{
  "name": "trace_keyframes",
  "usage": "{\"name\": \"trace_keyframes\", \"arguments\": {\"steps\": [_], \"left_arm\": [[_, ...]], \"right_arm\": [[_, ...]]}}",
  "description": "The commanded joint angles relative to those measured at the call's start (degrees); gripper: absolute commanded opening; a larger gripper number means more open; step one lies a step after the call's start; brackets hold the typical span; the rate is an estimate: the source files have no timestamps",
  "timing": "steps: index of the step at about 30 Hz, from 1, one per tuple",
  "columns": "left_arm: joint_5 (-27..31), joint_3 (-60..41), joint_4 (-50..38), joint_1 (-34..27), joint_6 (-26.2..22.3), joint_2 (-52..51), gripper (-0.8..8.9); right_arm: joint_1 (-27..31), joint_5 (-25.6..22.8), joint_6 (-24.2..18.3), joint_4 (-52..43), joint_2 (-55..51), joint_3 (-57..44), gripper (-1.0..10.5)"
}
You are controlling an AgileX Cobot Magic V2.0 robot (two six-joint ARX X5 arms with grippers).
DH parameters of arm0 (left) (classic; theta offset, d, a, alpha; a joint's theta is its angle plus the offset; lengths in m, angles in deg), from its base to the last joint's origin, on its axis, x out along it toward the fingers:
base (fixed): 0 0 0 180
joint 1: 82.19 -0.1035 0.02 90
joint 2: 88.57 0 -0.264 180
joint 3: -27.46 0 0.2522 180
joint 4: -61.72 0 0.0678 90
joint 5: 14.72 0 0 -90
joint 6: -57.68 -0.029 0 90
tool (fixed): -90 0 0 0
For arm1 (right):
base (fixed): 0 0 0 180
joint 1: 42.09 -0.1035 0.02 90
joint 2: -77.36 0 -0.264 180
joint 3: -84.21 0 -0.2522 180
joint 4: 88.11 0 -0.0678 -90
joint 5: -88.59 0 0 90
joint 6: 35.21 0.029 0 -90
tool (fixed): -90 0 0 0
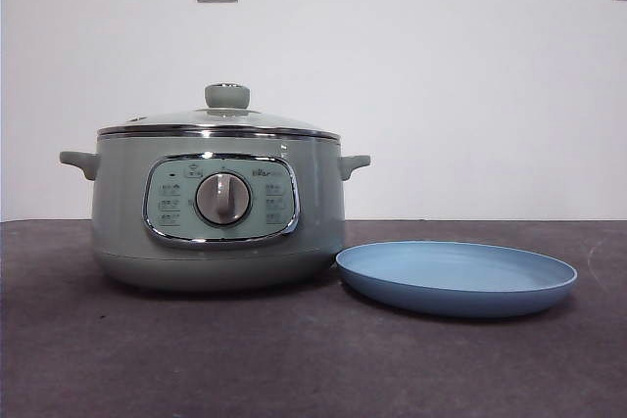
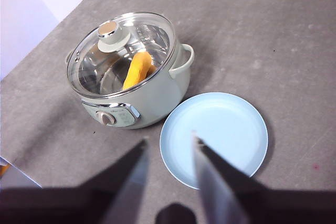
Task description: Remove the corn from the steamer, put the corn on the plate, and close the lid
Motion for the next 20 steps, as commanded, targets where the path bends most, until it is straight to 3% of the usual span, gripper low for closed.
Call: {"name": "trace_keyframes", "arguments": {"steps": [1,2,20], "left_arm": [[-0.09,0.09,-0.11,0.15,-0.68,-0.13,5.7],[-0.09,0.09,-0.11,0.15,-0.68,-0.11,6.26],[-0.11,0.09,-0.42,0.15,-0.74,0.59,6.29]], "right_arm": [[-0.13,0.09,1.18,-0.13,0.31,0.22,5.9],[-0.13,0.09,1.29,-0.13,0.42,0.22,6.1],[-0.13,0.09,1.92,-0.09,0.42,0.22,6.1]]}}
